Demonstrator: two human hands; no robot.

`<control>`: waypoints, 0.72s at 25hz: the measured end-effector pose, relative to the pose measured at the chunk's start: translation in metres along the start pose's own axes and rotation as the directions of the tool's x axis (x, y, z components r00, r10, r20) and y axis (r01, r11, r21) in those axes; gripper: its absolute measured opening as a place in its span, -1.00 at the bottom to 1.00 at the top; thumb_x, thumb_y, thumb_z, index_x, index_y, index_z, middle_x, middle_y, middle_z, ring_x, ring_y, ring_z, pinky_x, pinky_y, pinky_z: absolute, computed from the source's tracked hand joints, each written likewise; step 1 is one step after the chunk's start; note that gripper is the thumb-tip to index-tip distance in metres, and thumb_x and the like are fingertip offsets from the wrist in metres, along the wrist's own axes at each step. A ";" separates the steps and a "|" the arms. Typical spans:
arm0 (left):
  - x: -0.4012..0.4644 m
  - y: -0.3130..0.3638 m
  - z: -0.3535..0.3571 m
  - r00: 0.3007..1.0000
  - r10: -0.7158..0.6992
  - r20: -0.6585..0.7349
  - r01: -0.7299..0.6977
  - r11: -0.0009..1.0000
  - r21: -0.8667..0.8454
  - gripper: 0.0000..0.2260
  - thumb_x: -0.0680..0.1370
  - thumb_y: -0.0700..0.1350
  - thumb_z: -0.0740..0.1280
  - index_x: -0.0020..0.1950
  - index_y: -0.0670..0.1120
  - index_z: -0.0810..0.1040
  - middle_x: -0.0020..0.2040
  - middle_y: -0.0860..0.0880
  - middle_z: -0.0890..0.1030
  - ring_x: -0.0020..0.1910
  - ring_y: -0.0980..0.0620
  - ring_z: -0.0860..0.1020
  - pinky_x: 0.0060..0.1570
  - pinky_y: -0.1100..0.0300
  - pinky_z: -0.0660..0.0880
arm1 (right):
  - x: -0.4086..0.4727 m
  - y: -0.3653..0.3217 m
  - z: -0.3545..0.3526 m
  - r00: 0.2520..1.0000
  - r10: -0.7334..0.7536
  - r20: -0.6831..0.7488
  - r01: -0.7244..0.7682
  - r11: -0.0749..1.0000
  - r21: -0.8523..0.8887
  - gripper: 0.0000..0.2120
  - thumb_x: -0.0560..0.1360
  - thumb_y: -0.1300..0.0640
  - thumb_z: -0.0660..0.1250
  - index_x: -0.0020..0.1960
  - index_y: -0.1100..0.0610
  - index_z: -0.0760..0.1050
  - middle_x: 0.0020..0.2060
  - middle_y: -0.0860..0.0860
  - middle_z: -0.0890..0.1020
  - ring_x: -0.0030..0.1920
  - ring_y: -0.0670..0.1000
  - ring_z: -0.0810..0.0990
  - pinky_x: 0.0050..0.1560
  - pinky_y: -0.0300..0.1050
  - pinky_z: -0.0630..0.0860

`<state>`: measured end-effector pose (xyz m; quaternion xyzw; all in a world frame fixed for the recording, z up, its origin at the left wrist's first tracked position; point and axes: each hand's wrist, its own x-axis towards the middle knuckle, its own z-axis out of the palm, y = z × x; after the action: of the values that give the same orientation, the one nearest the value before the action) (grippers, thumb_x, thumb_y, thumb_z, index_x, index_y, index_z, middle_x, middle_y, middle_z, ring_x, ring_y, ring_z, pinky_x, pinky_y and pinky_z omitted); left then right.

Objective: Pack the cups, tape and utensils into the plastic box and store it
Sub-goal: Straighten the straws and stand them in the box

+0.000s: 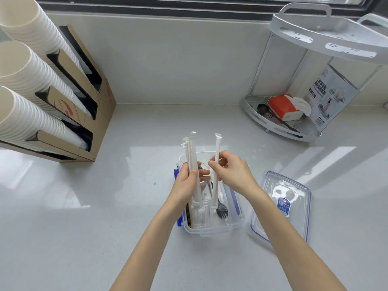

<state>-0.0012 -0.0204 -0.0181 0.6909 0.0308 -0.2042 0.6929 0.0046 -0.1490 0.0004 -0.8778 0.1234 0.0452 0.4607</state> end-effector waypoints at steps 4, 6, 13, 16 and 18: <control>-0.008 0.001 0.006 0.982 0.075 0.171 -0.087 0.994 0.059 -0.73 0.60 -0.12 0.00 0.25 0.05 0.35 0.02 0.15 0.59 -0.15 0.30 0.61 -0.08 0.36 0.52 | -0.010 -0.009 -0.004 0.999 -0.017 0.046 0.010 0.988 0.156 -0.96 0.48 0.14 0.30 -0.14 0.08 0.47 -0.26 0.02 0.56 -0.48 -0.18 0.54 -0.55 -0.44 0.39; -0.011 0.000 0.011 0.968 0.115 0.223 -0.133 0.989 0.066 -0.74 0.61 -0.11 0.00 0.24 0.10 0.33 0.00 0.21 0.55 -0.21 0.35 0.58 -0.18 0.48 0.49 | -0.015 -0.009 -0.007 0.997 -0.034 0.065 0.025 0.991 0.133 -0.93 0.50 0.10 0.29 -0.05 0.08 0.46 -0.23 0.00 0.54 -0.57 -0.23 0.50 -0.59 -0.48 0.37; -0.012 -0.009 0.034 0.918 0.238 0.318 -0.279 0.956 0.092 -0.69 0.61 -0.20 0.01 0.35 -0.02 0.23 0.17 0.03 0.46 0.04 0.30 0.48 0.09 0.45 0.41 | -0.029 0.004 -0.017 0.990 -0.128 -0.056 0.135 0.978 0.156 -0.84 0.42 0.07 0.38 -0.07 -0.01 0.41 -0.01 0.04 0.53 -0.35 -0.02 0.51 -0.41 -0.22 0.48; -0.015 -0.012 0.041 0.898 0.233 0.373 -0.288 0.953 0.097 -0.63 0.60 -0.21 0.02 0.42 -0.13 0.16 0.34 0.04 0.38 0.31 0.24 0.37 0.18 0.52 0.33 | -0.034 0.015 -0.018 0.990 -0.108 -0.090 0.121 0.982 0.145 -0.88 0.45 0.13 0.35 -0.06 0.11 0.45 -0.05 0.02 0.55 -0.27 -0.02 0.52 -0.25 -0.06 0.60; -0.016 -0.017 0.040 0.889 0.229 0.397 -0.298 0.947 0.121 -0.67 0.60 -0.20 0.05 0.36 -0.06 0.25 0.30 0.12 0.41 0.29 0.30 0.38 0.21 0.49 0.33 | -0.037 0.024 -0.017 0.991 -0.107 -0.079 0.115 0.987 0.111 -0.90 0.45 0.14 0.34 -0.07 0.12 0.45 -0.12 0.00 0.57 -0.27 -0.09 0.51 -0.20 -0.23 0.53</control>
<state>-0.0314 -0.0545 -0.0271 0.6954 -0.2158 -0.2390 0.6424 -0.0377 -0.1691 -0.0021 -0.8563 0.0936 -0.0198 0.5075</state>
